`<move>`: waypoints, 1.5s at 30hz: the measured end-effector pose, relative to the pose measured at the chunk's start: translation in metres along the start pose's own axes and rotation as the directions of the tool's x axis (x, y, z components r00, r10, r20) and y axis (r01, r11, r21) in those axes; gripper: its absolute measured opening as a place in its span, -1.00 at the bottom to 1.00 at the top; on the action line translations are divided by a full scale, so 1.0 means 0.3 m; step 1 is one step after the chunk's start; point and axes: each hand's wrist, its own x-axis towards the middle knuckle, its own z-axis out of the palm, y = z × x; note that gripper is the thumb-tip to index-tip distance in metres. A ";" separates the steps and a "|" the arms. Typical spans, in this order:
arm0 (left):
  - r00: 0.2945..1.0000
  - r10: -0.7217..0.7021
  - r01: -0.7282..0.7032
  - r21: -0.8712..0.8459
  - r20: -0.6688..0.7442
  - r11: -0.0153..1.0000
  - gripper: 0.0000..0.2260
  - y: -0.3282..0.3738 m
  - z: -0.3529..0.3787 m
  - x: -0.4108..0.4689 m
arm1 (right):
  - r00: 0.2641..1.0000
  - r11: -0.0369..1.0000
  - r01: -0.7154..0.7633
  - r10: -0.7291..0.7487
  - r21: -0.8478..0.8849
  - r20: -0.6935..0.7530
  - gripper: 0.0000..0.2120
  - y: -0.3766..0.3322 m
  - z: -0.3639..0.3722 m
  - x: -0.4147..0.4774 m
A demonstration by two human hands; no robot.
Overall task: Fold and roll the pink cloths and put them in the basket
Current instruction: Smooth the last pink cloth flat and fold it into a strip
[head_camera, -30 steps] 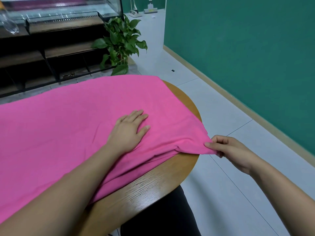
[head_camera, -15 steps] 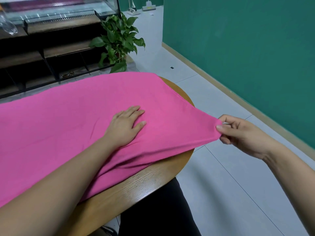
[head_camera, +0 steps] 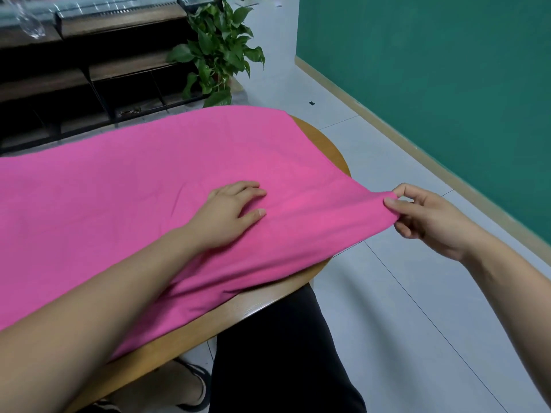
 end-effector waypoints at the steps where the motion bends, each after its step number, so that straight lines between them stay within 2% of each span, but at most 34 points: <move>1: 1.000 0.007 -0.007 -0.019 -0.008 1.000 -0.49 0.016 -0.007 -0.026 | 0.999 0.997 0.002 -0.005 -0.078 -0.038 -0.76 0.003 0.003 0.004; 2: 1.000 0.016 -0.016 -0.039 -0.020 0.999 -0.51 0.027 -0.018 -0.052 | 0.997 0.987 -0.001 -0.011 -0.159 -0.079 -0.76 0.006 0.009 0.008; 4: 0.999 0.036 -0.040 -0.082 -0.041 0.996 -0.57 0.043 -0.044 -0.111 | 0.979 0.941 -0.001 -0.069 -0.338 -0.193 -0.86 0.012 0.027 0.010; 6: 0.998 0.042 -0.046 -0.098 -0.042 0.994 -0.60 0.047 -0.076 -0.179 | 0.936 0.809 -0.014 -0.197 -0.587 -0.293 -0.88 0.011 0.052 0.003; 8: 0.999 0.021 -0.026 -0.085 -0.050 0.996 -0.62 0.037 -0.114 -0.255 | 0.906 0.682 0.036 -0.331 -0.730 -0.264 -0.84 0.007 0.097 -0.002; 9: 0.998 0.005 -0.009 -0.081 -0.056 0.997 -0.64 0.028 -0.134 -0.294 | 0.899 0.657 0.088 -0.376 -0.749 -0.224 -0.84 0.001 0.127 -0.002; 15: 0.971 -0.187 0.170 -0.115 -0.148 0.979 -0.72 -0.100 -0.249 -0.567 | 0.886 0.572 0.380 -0.450 -0.727 0.109 -0.86 -0.045 0.401 0.028; 21: 0.855 -0.467 0.425 -0.212 -0.225 0.880 -0.84 -0.259 -0.343 -0.866 | 0.823 0.506 0.559 -0.436 -0.658 0.364 -0.88 -0.092 0.717 0.085; 24: 0.786 -0.580 0.530 -0.249 -0.215 0.810 -0.90 -0.306 -0.368 -1.002 | 0.787 0.491 0.616 -0.430 -0.617 0.443 -0.90 -0.121 0.853 0.109; 29: 0.693 -0.679 0.621 -0.279 -0.243 0.733 -0.92 -0.347 -0.399 -1.187 | 0.726 0.449 0.687 -0.417 -0.571 0.546 -0.91 -0.162 1.066 0.141; 31: 0.658 -0.695 0.646 -0.258 -0.289 0.719 -0.87 -0.368 -0.413 -1.258 | 0.701 0.431 0.713 -0.412 -0.553 0.582 -0.92 -0.177 1.149 0.146; 33: 0.631 -0.694 0.657 -0.237 -0.347 0.715 -0.73 -0.390 -0.416 -1.328 | 0.670 0.415 0.741 -0.405 -0.529 0.621 -0.92 -0.188 1.232 0.151; 37: 0.498 -0.777 0.712 -0.328 -0.386 0.620 -0.56 -0.417 -0.395 -1.450 | 0.589 0.371 0.804 -0.386 -0.465 0.710 -0.91 -0.200 1.396 0.161; 40: 0.399 -0.849 0.756 -0.400 -0.347 0.519 -0.47 -0.428 -0.366 -1.512 | 0.529 0.331 0.843 -0.368 -0.424 0.764 -0.89 -0.205 1.522 0.162; 43: 0.318 -0.882 0.781 -0.430 -0.349 0.452 -0.48 -0.431 -0.343 -1.543 | 0.478 0.310 0.872 -0.366 -0.380 0.798 -0.90 -0.214 1.641 0.158; 45: 0.276 -0.898 0.768 -0.484 -0.342 0.420 -0.56 -0.432 -0.337 -1.551 | 0.447 0.308 0.886 -0.366 -0.347 0.817 -0.90 -0.224 1.718 0.151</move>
